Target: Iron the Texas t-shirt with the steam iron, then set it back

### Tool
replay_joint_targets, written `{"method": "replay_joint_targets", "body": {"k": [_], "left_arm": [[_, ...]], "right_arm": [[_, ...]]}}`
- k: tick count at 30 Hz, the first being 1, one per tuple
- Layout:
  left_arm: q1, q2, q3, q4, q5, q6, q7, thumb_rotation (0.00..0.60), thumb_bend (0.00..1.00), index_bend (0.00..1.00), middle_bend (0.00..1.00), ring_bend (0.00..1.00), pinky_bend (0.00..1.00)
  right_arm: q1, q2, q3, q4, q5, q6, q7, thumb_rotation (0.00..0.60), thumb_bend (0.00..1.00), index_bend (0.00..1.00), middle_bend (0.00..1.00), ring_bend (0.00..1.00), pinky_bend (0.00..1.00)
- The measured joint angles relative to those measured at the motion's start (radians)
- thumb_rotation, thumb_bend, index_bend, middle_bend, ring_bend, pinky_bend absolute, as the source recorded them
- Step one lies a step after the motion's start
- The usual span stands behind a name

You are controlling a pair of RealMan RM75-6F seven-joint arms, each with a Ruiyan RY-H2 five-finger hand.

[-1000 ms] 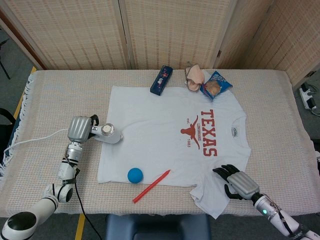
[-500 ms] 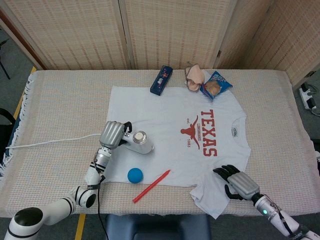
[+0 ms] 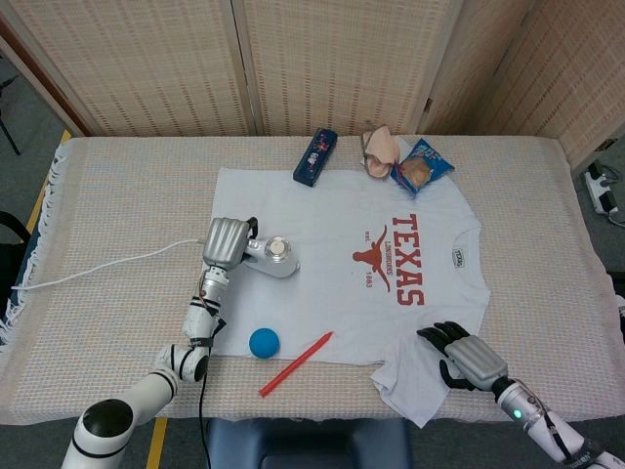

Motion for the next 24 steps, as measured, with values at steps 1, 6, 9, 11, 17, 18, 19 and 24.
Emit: {"method": "replay_joint_targets", "body": {"k": [1,6,9,11,17,18,19,24], "left_arm": [[-0.006,-0.010,-0.009,0.025,-0.013,-0.019,-0.006,0.600,0.29,0.82,0.90,0.76,0.72],[-0.007,-0.043,0.000,0.096,-0.023,-0.063,-0.027,0.600,0.29,0.82,0.89,0.76,0.72],[0.005,-0.051,0.019,0.106,-0.013,-0.070,-0.053,0.600,0.29,0.82,0.89,0.76,0.72],[0.014,-0.051,0.036,0.105,0.001,-0.067,-0.074,0.600,0.29,0.82,0.90,0.76,0.72],[0.048,-0.036,0.106,0.079,0.067,-0.022,-0.124,0.600,0.29,0.82,0.90,0.76,0.71],[0.054,-0.031,0.119,0.072,0.078,-0.016,-0.130,0.600,0.29,0.82,0.90,0.76,0.71],[0.061,-0.024,0.135,0.059,0.093,-0.007,-0.138,0.600,0.29,0.82,0.90,0.76,0.71],[0.087,0.009,0.182,-0.012,0.141,0.032,-0.156,0.600,0.29,0.82,0.90,0.75,0.71]], "right_arm": [[0.001,0.000,0.001,-0.002,0.001,-0.001,-0.002,0.415,0.81,0.00,0.09,0.00,0.00],[0.005,0.003,0.006,-0.011,0.010,-0.007,-0.014,0.415,0.81,0.00,0.09,0.00,0.00],[0.006,0.003,0.007,-0.016,0.012,-0.009,-0.019,0.416,0.81,0.00,0.09,0.00,0.00],[0.006,0.004,0.006,-0.018,0.012,-0.009,-0.021,0.415,0.81,0.00,0.09,0.00,0.00],[0.005,0.003,0.003,-0.017,0.014,-0.011,-0.022,0.411,0.81,0.00,0.09,0.00,0.00],[0.005,0.002,0.003,-0.017,0.013,-0.011,-0.022,0.413,0.81,0.00,0.09,0.00,0.00],[0.005,0.002,0.003,-0.017,0.012,-0.010,-0.022,0.416,0.81,0.00,0.09,0.00,0.00],[0.005,0.001,0.001,-0.018,0.008,-0.007,-0.024,0.413,0.81,0.00,0.09,0.00,0.00]]}}
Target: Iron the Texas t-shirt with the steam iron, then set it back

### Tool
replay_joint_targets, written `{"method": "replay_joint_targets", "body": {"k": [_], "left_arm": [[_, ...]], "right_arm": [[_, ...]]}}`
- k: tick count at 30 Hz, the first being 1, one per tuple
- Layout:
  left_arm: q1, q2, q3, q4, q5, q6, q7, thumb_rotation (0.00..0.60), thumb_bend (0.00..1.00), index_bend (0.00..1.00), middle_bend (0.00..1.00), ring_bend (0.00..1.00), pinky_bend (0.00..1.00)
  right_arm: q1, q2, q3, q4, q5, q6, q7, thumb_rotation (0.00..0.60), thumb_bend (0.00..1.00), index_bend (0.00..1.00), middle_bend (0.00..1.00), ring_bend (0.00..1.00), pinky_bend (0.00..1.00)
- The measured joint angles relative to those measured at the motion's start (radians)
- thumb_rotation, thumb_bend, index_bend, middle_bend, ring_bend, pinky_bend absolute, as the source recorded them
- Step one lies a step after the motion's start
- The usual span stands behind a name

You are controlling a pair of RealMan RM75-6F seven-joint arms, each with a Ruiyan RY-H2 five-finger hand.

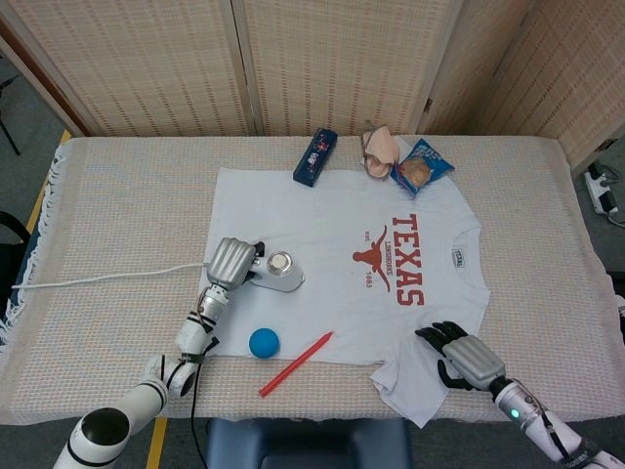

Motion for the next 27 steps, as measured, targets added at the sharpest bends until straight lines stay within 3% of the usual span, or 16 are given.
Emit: {"method": "replay_joint_targets", "body": {"k": [10,15,21,27], "left_arm": [[0.042,0.097,0.081,-0.228,0.097,0.101,0.046,0.600,0.29,0.82,0.90,0.75,0.71],[0.047,0.149,0.075,-0.326,0.114,0.143,0.113,0.600,0.29,0.82,0.90,0.75,0.71],[0.029,0.161,0.008,-0.289,0.060,0.112,0.140,0.600,0.29,0.82,0.90,0.75,0.72],[0.007,0.131,-0.049,-0.137,-0.003,0.065,0.132,0.600,0.29,0.82,0.90,0.75,0.71]], "right_arm": [[-0.003,-0.001,-0.003,-0.002,-0.004,0.008,-0.001,0.414,0.81,0.00,0.09,0.00,0.00],[-0.005,0.003,-0.003,-0.004,-0.002,0.011,0.000,0.414,0.81,0.00,0.09,0.00,0.00],[-0.006,0.002,-0.002,-0.002,0.002,0.011,0.001,0.415,0.81,0.00,0.09,0.00,0.00],[-0.002,0.000,0.000,0.001,0.005,0.003,0.002,0.418,0.81,0.00,0.09,0.00,0.00]]}}
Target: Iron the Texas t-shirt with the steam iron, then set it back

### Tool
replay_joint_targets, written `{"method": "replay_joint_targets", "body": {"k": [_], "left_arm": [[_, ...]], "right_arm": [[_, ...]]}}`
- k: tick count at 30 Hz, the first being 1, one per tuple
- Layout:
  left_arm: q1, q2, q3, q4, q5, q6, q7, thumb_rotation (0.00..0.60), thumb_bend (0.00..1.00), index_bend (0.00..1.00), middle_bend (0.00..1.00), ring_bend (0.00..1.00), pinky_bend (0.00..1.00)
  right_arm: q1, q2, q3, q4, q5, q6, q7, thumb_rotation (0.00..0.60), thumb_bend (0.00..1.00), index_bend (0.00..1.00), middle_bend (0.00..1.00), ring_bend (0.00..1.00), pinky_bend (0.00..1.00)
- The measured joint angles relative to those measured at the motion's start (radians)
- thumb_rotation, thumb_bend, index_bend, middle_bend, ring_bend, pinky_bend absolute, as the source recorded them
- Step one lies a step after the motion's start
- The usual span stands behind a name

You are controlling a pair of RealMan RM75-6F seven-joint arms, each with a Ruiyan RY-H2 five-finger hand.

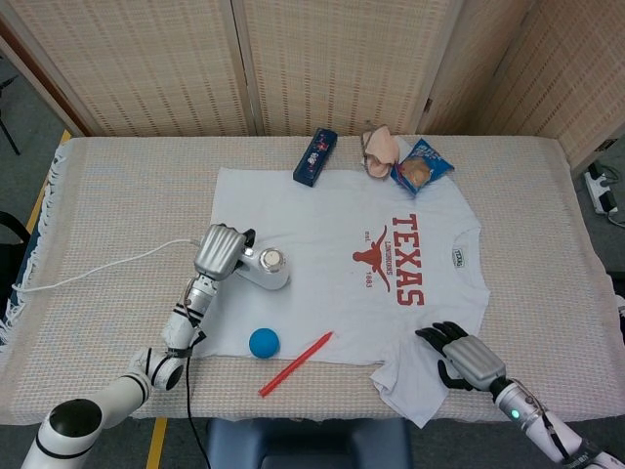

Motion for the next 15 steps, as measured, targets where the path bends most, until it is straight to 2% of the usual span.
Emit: {"method": "replay_joint_targets", "body": {"k": [6,15], "left_arm": [[-0.007,-0.049,-0.024,0.152,-0.050,-0.081,-0.032,0.600,0.29,0.82,0.90,0.75,0.71],[0.025,-0.068,0.059,0.172,0.020,-0.032,-0.085,0.600,0.29,0.82,0.90,0.75,0.71]], "right_arm": [[0.002,-0.004,0.001,0.003,0.002,-0.005,0.001,0.415,0.81,0.00,0.09,0.00,0.00],[0.004,-0.004,0.001,-0.003,-0.001,-0.004,-0.004,0.416,0.81,0.00,0.09,0.00,0.00]]}}
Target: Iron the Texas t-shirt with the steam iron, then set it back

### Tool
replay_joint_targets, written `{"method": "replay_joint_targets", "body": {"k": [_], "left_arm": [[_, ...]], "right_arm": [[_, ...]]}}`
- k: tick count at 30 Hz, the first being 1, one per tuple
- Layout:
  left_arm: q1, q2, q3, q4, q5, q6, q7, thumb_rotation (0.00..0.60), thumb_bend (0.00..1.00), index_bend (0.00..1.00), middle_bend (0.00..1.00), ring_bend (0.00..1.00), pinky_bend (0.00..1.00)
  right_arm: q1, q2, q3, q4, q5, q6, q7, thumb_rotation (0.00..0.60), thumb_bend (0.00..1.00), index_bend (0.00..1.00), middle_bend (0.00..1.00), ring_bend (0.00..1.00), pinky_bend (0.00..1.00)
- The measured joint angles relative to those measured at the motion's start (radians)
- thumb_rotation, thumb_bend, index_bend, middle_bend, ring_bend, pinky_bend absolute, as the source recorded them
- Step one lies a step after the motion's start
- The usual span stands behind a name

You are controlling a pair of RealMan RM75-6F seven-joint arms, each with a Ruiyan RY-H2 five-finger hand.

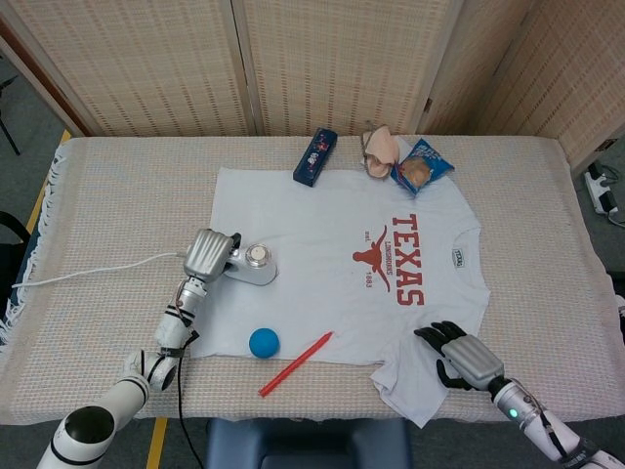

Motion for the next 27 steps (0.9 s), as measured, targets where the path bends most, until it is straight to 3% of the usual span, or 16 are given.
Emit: {"method": "replay_joint_targets", "body": {"k": [7,19,23,27], "left_arm": [[0.024,0.018,0.072,-0.062,0.079,0.080,-0.015,0.600,0.29,0.82,0.90,0.75,0.71],[0.047,0.079,0.142,-0.264,0.176,0.182,0.044,0.600,0.29,0.82,0.90,0.75,0.71],[0.048,0.103,0.131,-0.326,0.172,0.181,0.060,0.600,0.29,0.82,0.90,0.75,0.72],[0.048,0.126,0.077,-0.349,0.122,0.167,0.055,0.600,0.29,0.82,0.90,0.75,0.71]], "right_arm": [[-0.005,0.002,-0.003,-0.002,0.001,0.004,-0.004,0.415,0.81,0.00,0.09,0.00,0.00],[-0.006,0.003,-0.004,-0.004,-0.002,0.010,-0.003,0.415,0.81,0.00,0.09,0.00,0.00],[-0.008,0.005,-0.004,-0.004,-0.004,0.015,-0.001,0.415,0.81,0.00,0.09,0.00,0.00],[-0.012,0.009,-0.006,-0.006,-0.008,0.024,0.001,0.418,0.81,0.00,0.09,0.00,0.00]]}}
